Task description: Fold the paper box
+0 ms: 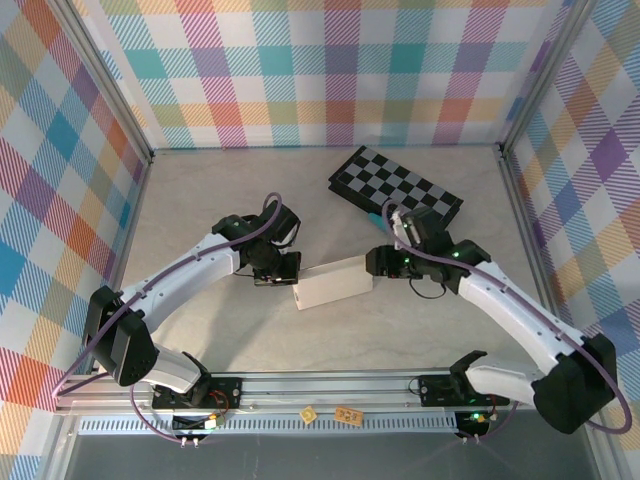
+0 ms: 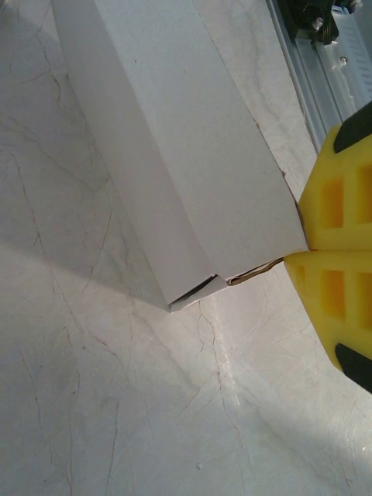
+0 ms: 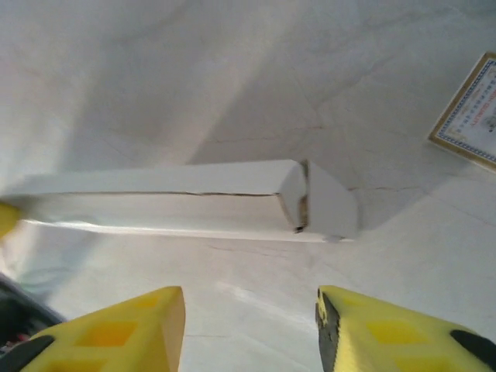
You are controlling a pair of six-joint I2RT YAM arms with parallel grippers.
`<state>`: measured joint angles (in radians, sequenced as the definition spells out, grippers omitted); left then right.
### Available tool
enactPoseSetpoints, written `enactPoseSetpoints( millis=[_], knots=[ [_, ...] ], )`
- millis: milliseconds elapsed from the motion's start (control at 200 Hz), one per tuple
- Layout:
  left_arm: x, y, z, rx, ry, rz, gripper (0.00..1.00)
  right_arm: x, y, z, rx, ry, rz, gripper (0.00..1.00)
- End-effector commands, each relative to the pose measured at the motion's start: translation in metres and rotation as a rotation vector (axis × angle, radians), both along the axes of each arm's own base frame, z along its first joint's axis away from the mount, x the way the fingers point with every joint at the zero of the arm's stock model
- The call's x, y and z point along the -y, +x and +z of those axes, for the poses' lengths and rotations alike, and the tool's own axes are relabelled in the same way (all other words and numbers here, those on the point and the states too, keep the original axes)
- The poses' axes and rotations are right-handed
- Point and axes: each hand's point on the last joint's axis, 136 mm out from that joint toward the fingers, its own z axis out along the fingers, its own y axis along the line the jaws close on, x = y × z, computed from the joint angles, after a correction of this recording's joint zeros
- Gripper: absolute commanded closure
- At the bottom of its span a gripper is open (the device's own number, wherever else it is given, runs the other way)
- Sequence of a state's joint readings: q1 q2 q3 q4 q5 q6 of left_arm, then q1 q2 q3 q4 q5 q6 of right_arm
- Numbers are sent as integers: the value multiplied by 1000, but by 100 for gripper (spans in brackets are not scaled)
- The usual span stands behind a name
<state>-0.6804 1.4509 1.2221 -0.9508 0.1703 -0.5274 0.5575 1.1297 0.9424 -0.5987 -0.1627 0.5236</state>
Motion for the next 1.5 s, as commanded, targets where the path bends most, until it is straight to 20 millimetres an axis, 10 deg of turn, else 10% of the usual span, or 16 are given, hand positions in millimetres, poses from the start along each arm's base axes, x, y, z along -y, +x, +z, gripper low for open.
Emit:
enactPoseSetpoints(
  millis=[0, 505, 1495],
  knots=[
    [-7, -9, -12, -46, 64, -18, 100, -7, -1, 24, -149, 197, -206, 39],
    [-7, -9, -12, -42, 65, -13, 100, 0, 33, -7, -571, 718, -738, 30],
    [-3, -9, -8, -38, 38, -2, 100, 8, 23, -57, -535, 604, -710, 68]
  ],
)
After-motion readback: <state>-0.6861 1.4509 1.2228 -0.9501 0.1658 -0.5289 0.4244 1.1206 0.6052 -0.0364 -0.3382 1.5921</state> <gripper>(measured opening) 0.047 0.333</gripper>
